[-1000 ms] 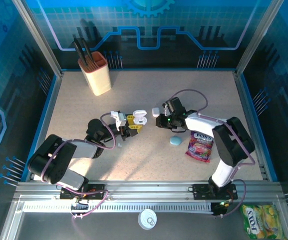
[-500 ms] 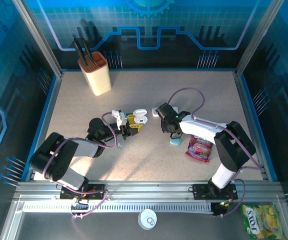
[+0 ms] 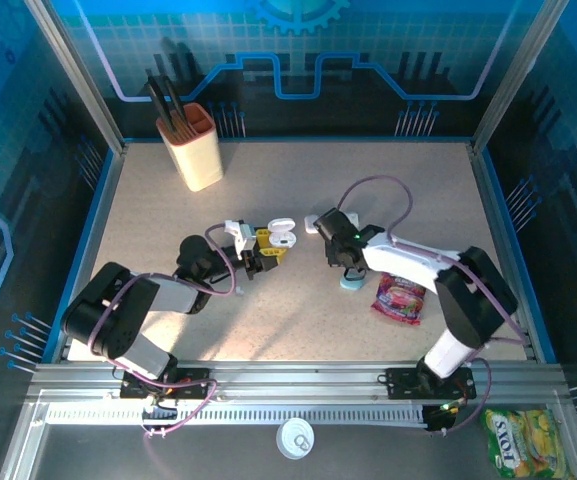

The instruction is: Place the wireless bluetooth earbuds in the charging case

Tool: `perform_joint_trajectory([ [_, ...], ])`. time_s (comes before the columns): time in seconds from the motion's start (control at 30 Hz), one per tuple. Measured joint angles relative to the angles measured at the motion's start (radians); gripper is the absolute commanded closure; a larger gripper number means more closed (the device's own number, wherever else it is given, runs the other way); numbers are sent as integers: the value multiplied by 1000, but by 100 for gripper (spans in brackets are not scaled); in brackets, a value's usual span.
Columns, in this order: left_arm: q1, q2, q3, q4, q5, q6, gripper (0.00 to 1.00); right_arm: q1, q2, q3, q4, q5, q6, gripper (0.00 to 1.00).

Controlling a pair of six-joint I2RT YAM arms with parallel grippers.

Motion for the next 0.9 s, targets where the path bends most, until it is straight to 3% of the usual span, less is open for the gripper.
perform_joint_trajectory([
  [0.23, 0, 26, 8, 1, 23, -2, 64, 0, -335, -187, 220, -168, -198, 83],
  [0.43, 0, 47, 12, 0, 57, -7, 64, 0, -519, -222, 310, -375, -375, 82],
  [0.63, 0, 48, 13, 0, 99, -8, 64, 14, -524, -183, 334, -551, -504, 83],
  [0.9, 0, 48, 13, 1, 128, -27, 64, 55, -418, -86, 352, -649, -585, 83],
])
